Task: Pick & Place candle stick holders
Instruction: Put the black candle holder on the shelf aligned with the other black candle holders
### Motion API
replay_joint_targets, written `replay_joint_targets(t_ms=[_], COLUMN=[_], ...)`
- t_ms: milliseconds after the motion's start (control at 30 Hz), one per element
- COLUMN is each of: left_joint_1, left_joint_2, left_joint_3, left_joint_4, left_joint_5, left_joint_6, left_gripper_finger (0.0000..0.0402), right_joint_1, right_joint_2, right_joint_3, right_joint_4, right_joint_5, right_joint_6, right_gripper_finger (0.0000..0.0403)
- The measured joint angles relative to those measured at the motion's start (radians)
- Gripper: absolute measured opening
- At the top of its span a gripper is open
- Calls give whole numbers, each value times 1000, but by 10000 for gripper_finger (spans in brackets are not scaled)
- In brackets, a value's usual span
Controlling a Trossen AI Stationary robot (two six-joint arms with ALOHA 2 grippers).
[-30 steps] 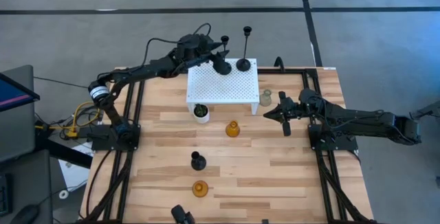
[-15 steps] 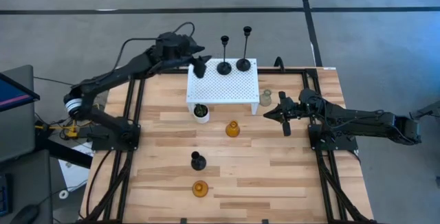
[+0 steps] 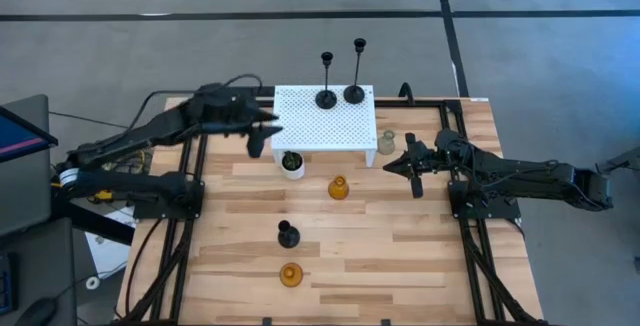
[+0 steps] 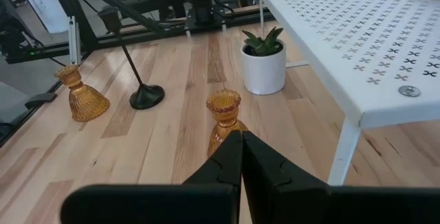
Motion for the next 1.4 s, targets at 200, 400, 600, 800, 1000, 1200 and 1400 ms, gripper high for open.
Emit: replay_joint_targets(t_ms=[200,400,600,800,1000,1200,1400], left_joint_1=[-85,-162,-267,-397,-497,-552,-583], left_joint_2=[-146,-214,-208,-206,-205,-205,-205], left_joint_3=[-148,-273,-382,-484,-588,-732,-841], left_joint_4=[1,13,106,274,338,557,717], left_joint_5=[39,52,53,53,44,42,42], left_joint_6=[7,27,41,41,42,42,11], left_gripper_finger=[145,121,100,86,71,54,49], right_joint_1=[0,0,0,0,0,0,0], right_joint_2=[0,0,0,0,0,0,0], right_joint_3=[0,0,0,0,0,0,0], right_joint_4=[36,62,87,87,87,85,85], right_joint_5=[0,0,0,0,0,0,0], right_joint_6=[6,28,63,80,88,88,87], right_gripper_finger=[0,0,0,0,0,0,0])
